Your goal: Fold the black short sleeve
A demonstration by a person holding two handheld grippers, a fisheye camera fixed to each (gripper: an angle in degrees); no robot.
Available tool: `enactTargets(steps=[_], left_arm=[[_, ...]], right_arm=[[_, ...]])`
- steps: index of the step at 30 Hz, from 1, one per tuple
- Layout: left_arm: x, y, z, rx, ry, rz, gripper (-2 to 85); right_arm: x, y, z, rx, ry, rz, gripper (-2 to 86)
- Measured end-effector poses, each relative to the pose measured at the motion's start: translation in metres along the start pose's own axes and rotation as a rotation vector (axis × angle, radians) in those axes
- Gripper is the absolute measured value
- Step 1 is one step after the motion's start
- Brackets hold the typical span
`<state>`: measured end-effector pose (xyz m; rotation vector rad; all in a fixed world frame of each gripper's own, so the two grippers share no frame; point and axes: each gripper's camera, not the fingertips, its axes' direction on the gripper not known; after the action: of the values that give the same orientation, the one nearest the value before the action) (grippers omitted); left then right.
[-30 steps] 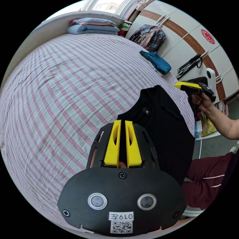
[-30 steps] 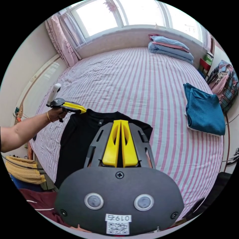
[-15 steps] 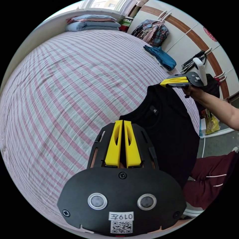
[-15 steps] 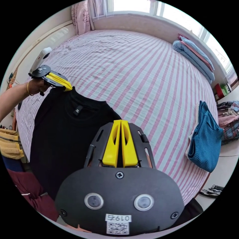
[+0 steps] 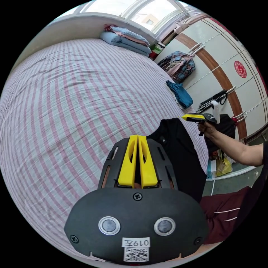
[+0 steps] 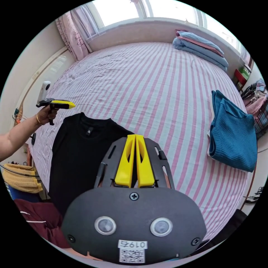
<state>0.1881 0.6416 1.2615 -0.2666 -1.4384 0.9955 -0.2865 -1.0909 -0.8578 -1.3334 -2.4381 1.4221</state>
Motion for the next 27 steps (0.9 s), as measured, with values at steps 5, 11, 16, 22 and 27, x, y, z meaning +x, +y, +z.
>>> enactTargets(steps=[5, 11, 16, 22, 27], left_arm=[[0.031, 0.083, -0.033, 0.026, -0.015, -0.074, 0.8], [0.111, 0.235, -0.052, -0.015, -0.011, -0.191, 0.9], [0.184, 0.351, -0.041, -0.163, -0.004, -0.249, 0.9], [0.23, 0.455, -0.032, -0.309, -0.01, -0.305, 1.4], [0.25, 0.511, -0.046, -0.414, -0.034, -0.311, 3.2]], right_arm=[[0.005, 0.076, -0.03, 0.003, 0.035, 0.056, -0.7], [-0.009, 0.226, -0.073, -0.03, -0.097, 0.2, -0.7], [-0.049, 0.361, -0.084, -0.181, -0.098, 0.271, -0.7], [-0.064, 0.468, -0.098, -0.264, -0.018, 0.357, -0.7], [-0.069, 0.521, -0.118, -0.333, -0.029, 0.333, -0.4]])
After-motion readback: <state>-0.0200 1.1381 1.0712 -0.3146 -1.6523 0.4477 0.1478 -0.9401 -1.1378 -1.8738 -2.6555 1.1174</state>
